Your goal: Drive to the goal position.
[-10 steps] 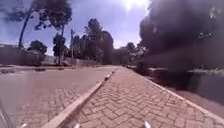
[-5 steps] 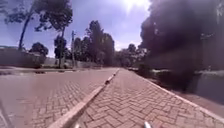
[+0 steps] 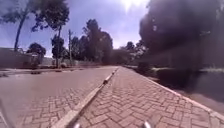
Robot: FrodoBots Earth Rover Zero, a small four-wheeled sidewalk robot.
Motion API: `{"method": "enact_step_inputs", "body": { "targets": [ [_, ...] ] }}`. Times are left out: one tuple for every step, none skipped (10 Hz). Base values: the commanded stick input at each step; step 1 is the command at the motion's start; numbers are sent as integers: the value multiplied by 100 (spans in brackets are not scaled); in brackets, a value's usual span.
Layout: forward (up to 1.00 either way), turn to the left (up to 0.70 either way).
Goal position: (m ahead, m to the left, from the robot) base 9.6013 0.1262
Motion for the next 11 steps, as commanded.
{"method": "enact_step_inputs", "body": {
  "targets": [
    [70, 0],
    [70, 0],
    [70, 0],
    [70, 0],
    [70, 0],
    [70, 0],
    [70, 0],
    [70, 0],
    [70, 0],
    [70, 0],
    [70, 0]
  ]
}}
